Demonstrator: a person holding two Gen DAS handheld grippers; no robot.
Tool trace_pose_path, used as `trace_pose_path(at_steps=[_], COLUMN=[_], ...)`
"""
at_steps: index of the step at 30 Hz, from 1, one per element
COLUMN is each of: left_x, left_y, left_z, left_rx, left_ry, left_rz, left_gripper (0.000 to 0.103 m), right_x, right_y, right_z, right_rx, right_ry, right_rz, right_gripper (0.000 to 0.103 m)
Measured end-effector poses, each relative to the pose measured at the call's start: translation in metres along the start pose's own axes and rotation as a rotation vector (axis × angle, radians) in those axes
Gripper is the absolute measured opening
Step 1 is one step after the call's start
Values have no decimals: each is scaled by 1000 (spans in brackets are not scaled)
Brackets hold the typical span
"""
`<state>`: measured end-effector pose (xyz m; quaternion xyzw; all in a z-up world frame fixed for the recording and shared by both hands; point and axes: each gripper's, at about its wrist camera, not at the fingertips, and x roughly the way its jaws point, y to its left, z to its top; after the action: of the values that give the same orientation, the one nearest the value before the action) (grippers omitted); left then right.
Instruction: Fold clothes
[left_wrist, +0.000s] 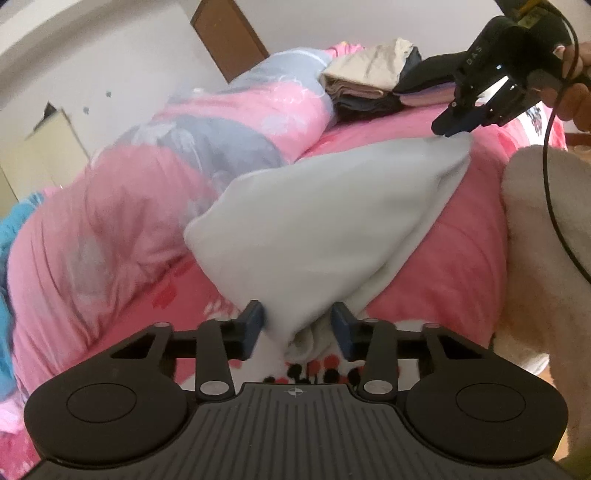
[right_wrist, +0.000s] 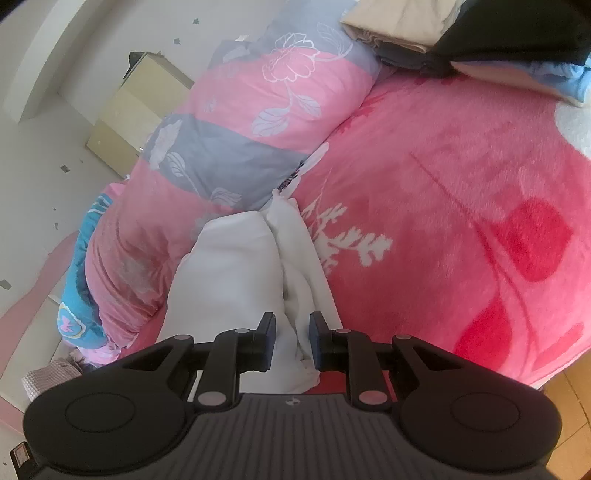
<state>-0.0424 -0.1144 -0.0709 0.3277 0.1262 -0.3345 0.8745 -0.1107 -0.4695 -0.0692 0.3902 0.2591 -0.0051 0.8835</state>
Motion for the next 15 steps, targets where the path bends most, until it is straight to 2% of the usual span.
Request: trace_pose_path(at_steps=[5, 10, 15], left_x=[-3, -4, -6], left_y=[0, 6, 10], left_z=[1, 0, -5], left_rx=[12, -34, -46], left_ry=[-5, -14, -3], left_rz=[12, 17, 14], left_gripper=[25, 9, 6], right_x=[0, 1, 1], right_y=[0, -1, 0], right_z=[-1, -1, -3], right_rx=[3, 6, 6], right_ry=[-2, -1, 2], right_rz=[4, 5, 0], right_gripper=[21, 21, 21])
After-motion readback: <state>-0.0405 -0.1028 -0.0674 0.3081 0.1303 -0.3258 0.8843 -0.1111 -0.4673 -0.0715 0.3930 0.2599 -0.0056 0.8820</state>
